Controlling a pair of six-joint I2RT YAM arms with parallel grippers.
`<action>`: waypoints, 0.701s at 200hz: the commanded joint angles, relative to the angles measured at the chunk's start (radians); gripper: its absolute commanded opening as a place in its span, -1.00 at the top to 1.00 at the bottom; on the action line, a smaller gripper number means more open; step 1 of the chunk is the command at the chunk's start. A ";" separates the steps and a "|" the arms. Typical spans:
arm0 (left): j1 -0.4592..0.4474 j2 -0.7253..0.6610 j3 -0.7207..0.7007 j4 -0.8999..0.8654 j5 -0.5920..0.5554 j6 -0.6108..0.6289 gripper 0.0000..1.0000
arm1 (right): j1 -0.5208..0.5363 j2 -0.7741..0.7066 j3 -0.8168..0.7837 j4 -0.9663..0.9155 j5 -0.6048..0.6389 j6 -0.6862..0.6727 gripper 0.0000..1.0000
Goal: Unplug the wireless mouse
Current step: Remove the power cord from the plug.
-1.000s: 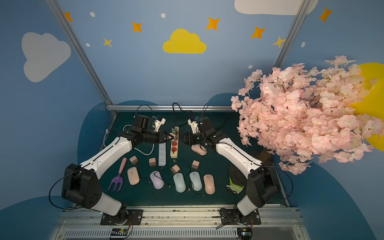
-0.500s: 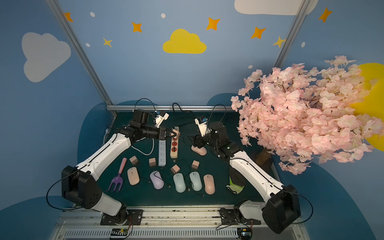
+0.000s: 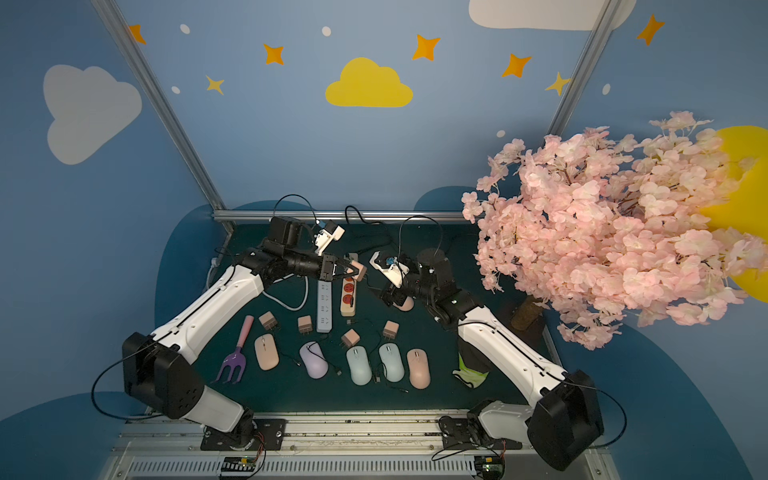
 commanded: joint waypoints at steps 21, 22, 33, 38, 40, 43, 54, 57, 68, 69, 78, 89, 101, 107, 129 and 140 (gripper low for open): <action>-0.007 0.000 0.011 0.039 0.044 -0.029 0.92 | 0.045 0.037 -0.004 0.125 0.052 -0.048 -0.71; -0.007 0.000 0.011 0.039 0.044 -0.029 0.92 | 0.045 0.037 -0.004 0.127 0.053 -0.047 -0.70; -0.007 0.000 0.009 0.044 0.044 -0.034 0.92 | 0.055 0.046 -0.001 0.132 0.054 -0.048 -0.65; -0.007 0.000 0.008 0.046 0.044 -0.037 0.92 | 0.060 0.050 0.002 0.131 0.056 -0.051 -0.64; -0.007 0.000 0.008 0.047 0.044 -0.036 0.92 | 0.061 0.052 0.002 0.131 0.058 -0.051 -0.64; -0.007 -0.001 0.008 0.049 0.045 -0.038 0.92 | 0.064 0.054 0.003 0.133 0.061 -0.053 -0.63; -0.007 -0.001 0.006 0.055 0.048 -0.043 0.92 | 0.072 0.060 0.000 0.146 0.073 -0.052 -0.62; -0.007 -0.001 0.005 0.057 0.049 -0.046 0.92 | 0.074 0.061 -0.002 0.150 0.077 -0.050 -0.61; -0.007 -0.001 0.002 0.067 0.052 -0.053 0.92 | 0.078 0.061 -0.008 0.173 0.088 -0.042 -0.54; -0.008 0.000 0.002 0.068 0.053 -0.054 0.92 | 0.079 0.062 -0.009 0.175 0.088 -0.040 -0.53; -0.007 -0.001 -0.002 0.074 0.055 -0.060 0.92 | 0.083 0.063 -0.016 0.194 0.098 -0.033 -0.48; -0.007 0.000 -0.006 0.081 0.058 -0.064 0.92 | 0.089 0.063 -0.024 0.216 0.106 -0.027 -0.43; -0.007 0.003 -0.008 0.081 0.060 -0.063 0.92 | 0.092 0.064 -0.028 0.235 0.112 -0.017 -0.39; -0.008 0.004 -0.008 0.081 0.059 -0.065 0.92 | 0.094 0.064 -0.028 0.240 0.113 -0.016 -0.36; -0.007 0.005 -0.006 0.080 0.061 -0.066 0.92 | 0.102 0.071 -0.030 0.251 0.119 -0.012 -0.32; -0.009 0.005 -0.006 0.081 0.063 -0.067 0.92 | 0.105 0.073 -0.033 0.264 0.121 -0.010 -0.31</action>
